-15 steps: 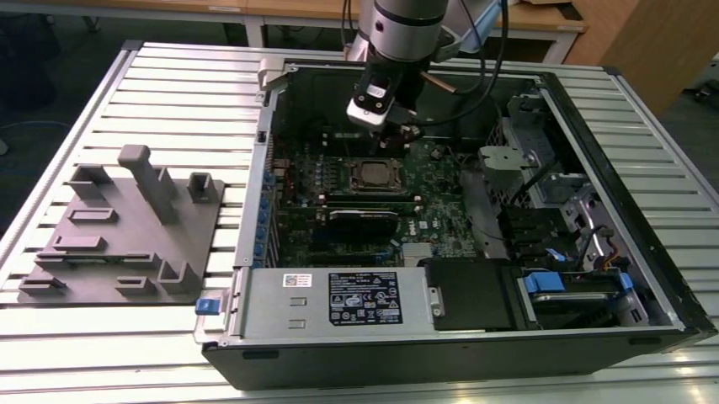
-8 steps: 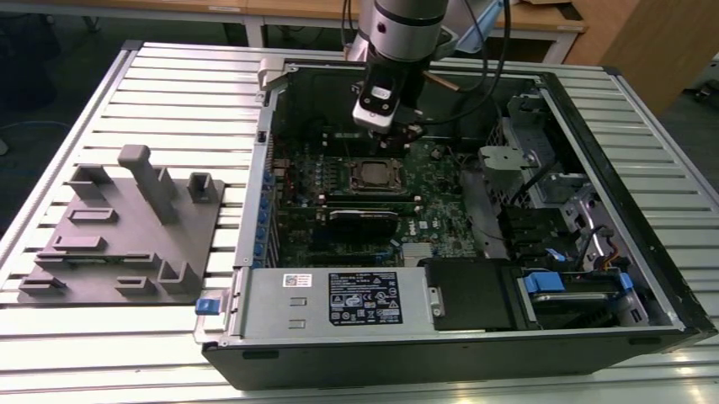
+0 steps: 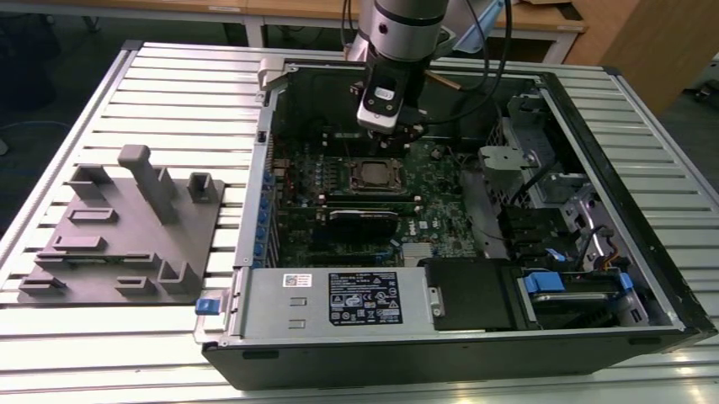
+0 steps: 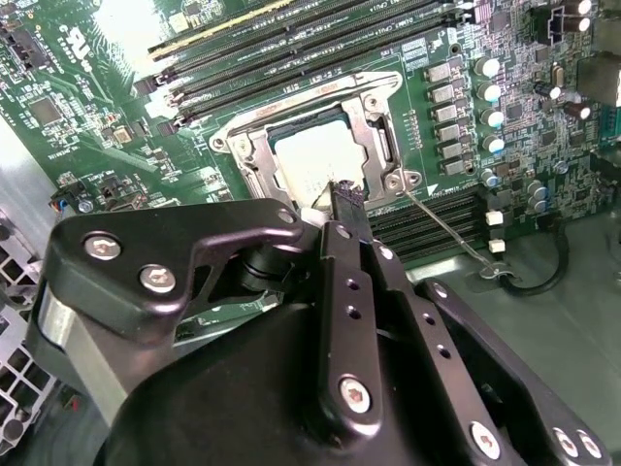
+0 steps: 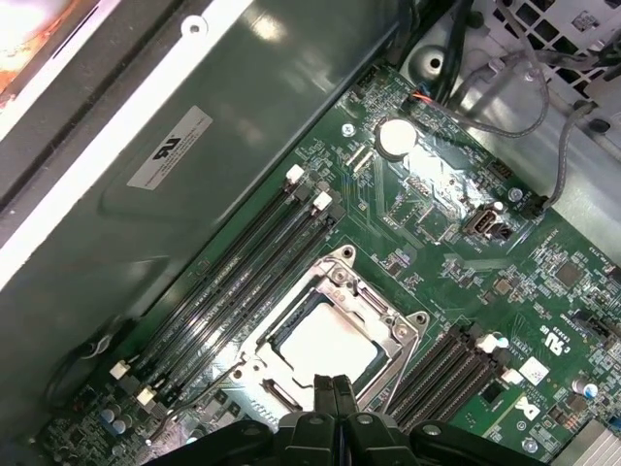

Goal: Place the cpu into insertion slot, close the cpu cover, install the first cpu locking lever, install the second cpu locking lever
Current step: 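Install the first cpu locking lever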

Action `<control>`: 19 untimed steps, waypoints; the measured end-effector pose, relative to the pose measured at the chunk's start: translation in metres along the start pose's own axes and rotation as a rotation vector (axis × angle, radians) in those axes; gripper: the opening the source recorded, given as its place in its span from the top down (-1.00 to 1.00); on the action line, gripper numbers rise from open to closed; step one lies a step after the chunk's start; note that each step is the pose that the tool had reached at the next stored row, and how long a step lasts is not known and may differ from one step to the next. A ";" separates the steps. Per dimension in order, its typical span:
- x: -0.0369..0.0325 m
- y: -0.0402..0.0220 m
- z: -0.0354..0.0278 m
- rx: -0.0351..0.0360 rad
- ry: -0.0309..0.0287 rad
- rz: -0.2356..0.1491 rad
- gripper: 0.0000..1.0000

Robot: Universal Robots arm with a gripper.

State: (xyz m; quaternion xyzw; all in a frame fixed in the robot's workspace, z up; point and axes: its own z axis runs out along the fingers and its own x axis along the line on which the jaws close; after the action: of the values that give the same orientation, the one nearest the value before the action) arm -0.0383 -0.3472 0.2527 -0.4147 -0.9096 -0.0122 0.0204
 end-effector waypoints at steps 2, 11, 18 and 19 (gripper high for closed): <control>0.0000 0.0000 0.0000 0.0000 0.0000 -0.001 0.79; 0.0000 0.0000 0.0000 0.0001 0.0000 -0.001 0.79; 0.0000 0.0000 0.0000 0.0033 0.0004 -0.070 0.79; 0.0000 0.0000 0.0000 0.0037 0.0004 -0.077 0.79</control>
State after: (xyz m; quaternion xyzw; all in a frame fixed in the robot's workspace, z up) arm -0.0383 -0.3472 0.2528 -0.3793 -0.9250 -0.0114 0.0208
